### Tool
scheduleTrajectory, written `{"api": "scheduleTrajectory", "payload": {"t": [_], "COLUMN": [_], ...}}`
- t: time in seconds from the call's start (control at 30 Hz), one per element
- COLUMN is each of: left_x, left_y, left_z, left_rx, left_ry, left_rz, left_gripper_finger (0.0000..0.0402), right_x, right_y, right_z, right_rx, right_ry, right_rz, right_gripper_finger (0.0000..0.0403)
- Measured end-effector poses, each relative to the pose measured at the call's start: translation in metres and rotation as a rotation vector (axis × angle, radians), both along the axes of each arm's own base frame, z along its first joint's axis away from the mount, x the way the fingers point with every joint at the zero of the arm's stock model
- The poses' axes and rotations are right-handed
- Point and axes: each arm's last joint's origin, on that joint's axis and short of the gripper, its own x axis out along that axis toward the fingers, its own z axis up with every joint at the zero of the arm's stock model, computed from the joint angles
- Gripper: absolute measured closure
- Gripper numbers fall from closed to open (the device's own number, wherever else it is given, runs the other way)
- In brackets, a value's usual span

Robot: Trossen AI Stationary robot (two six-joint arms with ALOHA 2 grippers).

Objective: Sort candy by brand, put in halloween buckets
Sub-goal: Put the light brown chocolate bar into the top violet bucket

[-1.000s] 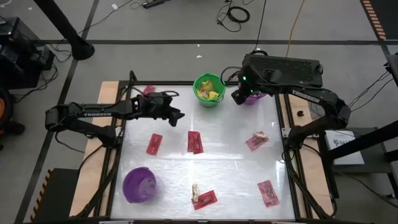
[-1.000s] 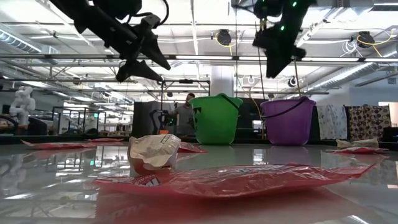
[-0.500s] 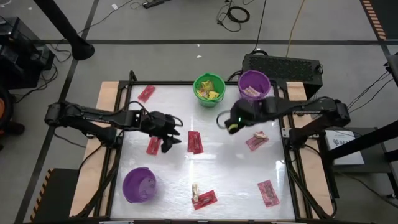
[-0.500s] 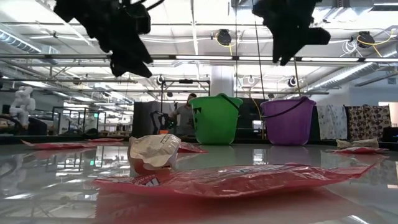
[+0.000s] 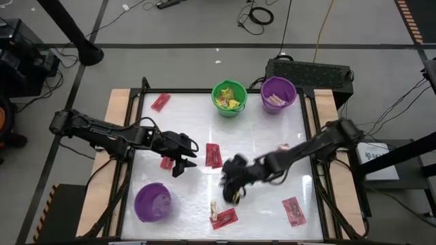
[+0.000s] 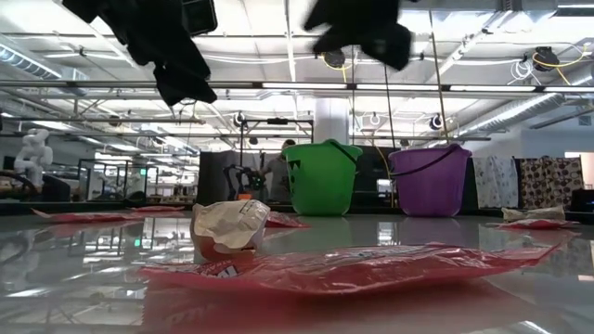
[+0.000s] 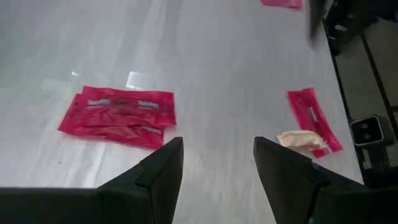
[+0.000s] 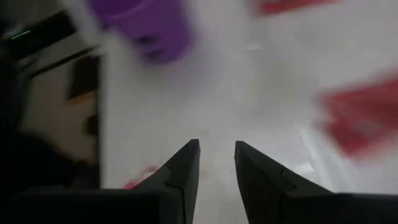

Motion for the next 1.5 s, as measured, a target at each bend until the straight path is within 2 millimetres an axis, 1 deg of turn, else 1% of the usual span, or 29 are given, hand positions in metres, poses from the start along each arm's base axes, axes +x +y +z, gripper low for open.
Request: {"api": "scheduleTrajectory", "payload": {"t": [0.13,0.23,0.33,0.5,0.63,0.83,1.03,1.37,1.5], "left_x": [-0.001,-0.001,-0.001,-0.001,-0.001,-0.001,-0.001,-0.002,-0.002], "left_y": [-0.005,-0.007,-0.007,-0.007,-0.006,-0.006,-0.006,-0.005,-0.005], "left_z": [0.000,0.000,0.000,0.000,0.000,0.000,0.000,-0.002,-0.001], "left_rx": [0.002,0.004,0.005,0.021,0.042,0.055,0.057,0.072,0.073], "left_ry": [-0.002,-0.002,-0.002,-0.006,-0.011,-0.012,-0.012,0.006,0.006], "left_rz": [-0.025,-0.031,-0.031,-0.044,-0.059,-0.041,-0.039,-0.023,-0.021], "left_gripper_finger": [0.0198,0.0198,0.0198,0.0198,0.0198,0.0198,0.0198,0.0198,0.0198], "right_x": [0.020,0.028,0.034,0.039,0.041,0.044,0.044,0.044,0.044], "right_y": [0.036,0.054,0.061,0.056,0.051,0.044,0.038,0.038,0.041], "right_z": [-0.036,-0.065,-0.085,-0.103,-0.105,-0.105,-0.108,-0.108,-0.117], "right_rx": [-0.015,-0.073,-0.074,-0.054,-0.084,-0.151,-0.152,-0.122,-0.076], "right_ry": [-0.085,-0.111,-0.111,-0.063,-0.062,-0.071,-0.039,-0.029,0.008], "right_rz": [0.252,0.379,0.382,0.339,0.342,0.294,0.282,0.263,0.283], "right_gripper_finger": [0.0308,0.0308,0.0308,0.0308,0.0308,0.0308,0.0308,0.0308,0.0308]}}
